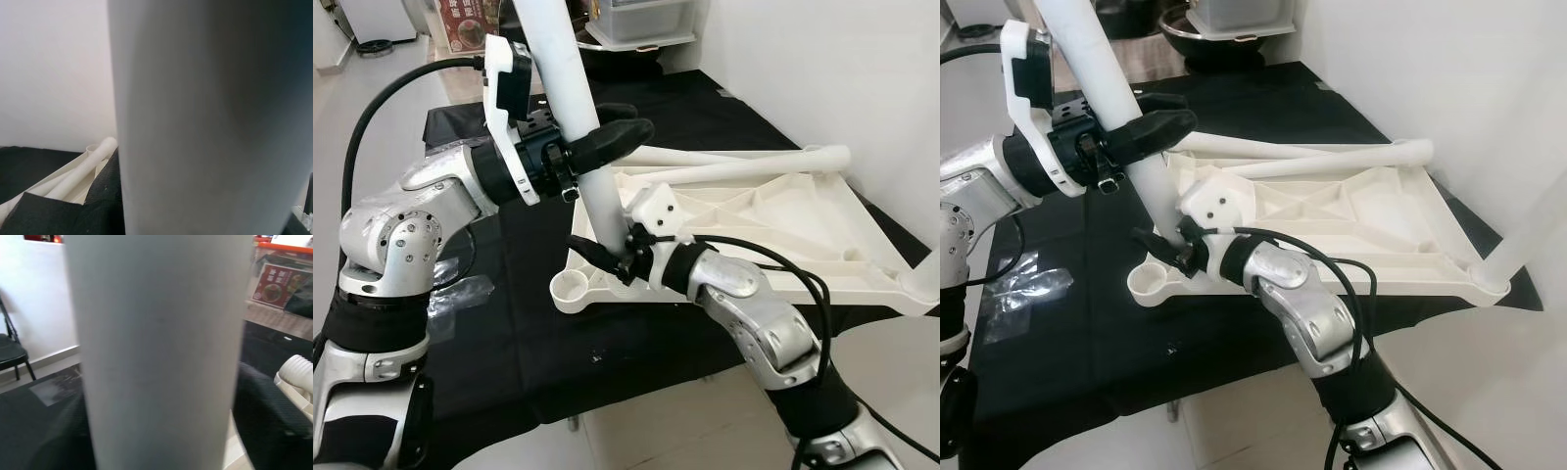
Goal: Building children table
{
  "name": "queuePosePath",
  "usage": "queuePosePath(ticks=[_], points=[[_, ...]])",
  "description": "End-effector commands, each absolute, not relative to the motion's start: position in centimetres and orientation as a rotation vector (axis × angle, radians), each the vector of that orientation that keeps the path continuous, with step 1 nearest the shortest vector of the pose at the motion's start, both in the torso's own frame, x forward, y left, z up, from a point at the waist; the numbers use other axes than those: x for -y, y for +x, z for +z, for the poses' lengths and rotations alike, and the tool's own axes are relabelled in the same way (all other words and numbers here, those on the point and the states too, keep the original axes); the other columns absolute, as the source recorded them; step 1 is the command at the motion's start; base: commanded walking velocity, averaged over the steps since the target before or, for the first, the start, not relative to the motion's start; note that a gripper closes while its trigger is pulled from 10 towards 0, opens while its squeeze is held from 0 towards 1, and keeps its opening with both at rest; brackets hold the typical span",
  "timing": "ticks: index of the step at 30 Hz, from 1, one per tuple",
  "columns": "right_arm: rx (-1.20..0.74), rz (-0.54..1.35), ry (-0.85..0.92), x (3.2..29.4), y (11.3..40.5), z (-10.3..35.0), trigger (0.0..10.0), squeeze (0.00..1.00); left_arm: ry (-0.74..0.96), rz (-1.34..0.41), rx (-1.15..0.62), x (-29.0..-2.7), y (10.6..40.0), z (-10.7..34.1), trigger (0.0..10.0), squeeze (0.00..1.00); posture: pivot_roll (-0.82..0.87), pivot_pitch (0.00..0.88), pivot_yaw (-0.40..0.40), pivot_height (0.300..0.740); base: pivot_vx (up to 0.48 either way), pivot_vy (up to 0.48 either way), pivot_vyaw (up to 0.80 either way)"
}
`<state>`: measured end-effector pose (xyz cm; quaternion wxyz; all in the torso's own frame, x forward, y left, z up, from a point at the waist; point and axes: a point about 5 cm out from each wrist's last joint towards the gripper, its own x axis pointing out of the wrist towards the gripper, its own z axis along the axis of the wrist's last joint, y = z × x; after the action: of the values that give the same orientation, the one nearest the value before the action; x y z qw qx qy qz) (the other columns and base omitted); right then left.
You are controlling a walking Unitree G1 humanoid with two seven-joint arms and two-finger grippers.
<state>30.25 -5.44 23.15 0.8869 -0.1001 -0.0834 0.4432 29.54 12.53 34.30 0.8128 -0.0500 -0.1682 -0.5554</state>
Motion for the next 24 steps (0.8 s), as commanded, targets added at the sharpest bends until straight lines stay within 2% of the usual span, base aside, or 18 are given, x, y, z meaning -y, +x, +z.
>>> queuePosePath(ticks=[1, 3, 4, 5, 6, 11, 19, 20, 21, 24], points=[[0.176, 0.912, -0.213, 4.6, 30.5, 23.5, 10.0, 1.0, -0.108, -1.29, 0.347, -11.2, 28.7, 34.0, 0.0, 0.0, -0.04, 0.058, -0.012, 0.74, 0.0, 0.0, 0.0], [0.179, 0.905, -0.196, 3.8, 30.7, 23.8, 10.0, 1.0, -0.111, -1.304, 0.344, -10.7, 28.4, 33.8, 0.0, 0.0, -0.04, 0.057, -0.01, 0.74, 0.0, 0.0, 0.0], [0.179, 0.905, -0.191, 3.5, 30.7, 23.9, 10.0, 0.51, -0.114, -1.311, 0.342, -10.6, 28.4, 33.7, 0.0, 0.0, -0.04, 0.058, -0.01, 0.74, 0.0, 0.0, 0.0], [0.178, 0.905, -0.19, 3.3, 30.8, 24.0, 10.0, 0.51, -0.116, -1.314, 0.341, -10.5, 28.3, 33.7, 0.0, 0.0, -0.04, 0.058, -0.01, 0.74, 0.0, 0.0, 0.0], [0.172, 0.922, -0.2, 3.0, 30.6, 23.9, 10.0, 0.0, -0.116, -1.322, 0.34, -10.4, 28.3, 33.6, 0.0, 0.0, -0.03, 0.053, -0.01, 0.74, 0.0, 0.0, 0.0], [0.136, 0.976, -0.272, 1.4, 30.1, 23.2, 10.0, 0.0, -0.119, -1.346, 0.333, -9.7, 28.1, 33.6, 0.0, 0.0, -0.04, 0.054, -0.012, 0.74, 0.0, 0.0, 0.0], [0.111, 0.984, -0.307, 0.5, 29.8, 22.8, 10.0, 0.0, -0.12, -1.36, 0.332, -9.1, 28.1, 33.5, 0.0, 0.0, -0.04, 0.052, -0.012, 0.74, 0.0, 0.0, 0.0], [0.102, 0.986, -0.31, 0.5, 29.8, 22.7, 9.2, 0.0, -0.119, -1.362, 0.331, -9.0, 28.1, 33.5, 0.0, 0.0, -0.04, 0.049, -0.008, 0.74, 0.0, 0.0, 0.0], [0.091, 0.982, -0.309, 0.5, 29.8, 22.5, 0.0, 0.0, -0.118, -1.363, 0.331, -9.0, 28.1, 33.5, 0.0, 0.0, -0.04, 0.053, -0.004, 0.74, 0.0, 0.0, 0.0], [0.08, 0.976, -0.307, 0.6, 29.9, 22.4, 0.0, 0.0, -0.118, -1.366, 0.331, -9.0, 28.2, 33.5, 0.0, 0.0, -0.04, 0.055, -0.004, 0.74, 0.0, 0.0, 0.0]])
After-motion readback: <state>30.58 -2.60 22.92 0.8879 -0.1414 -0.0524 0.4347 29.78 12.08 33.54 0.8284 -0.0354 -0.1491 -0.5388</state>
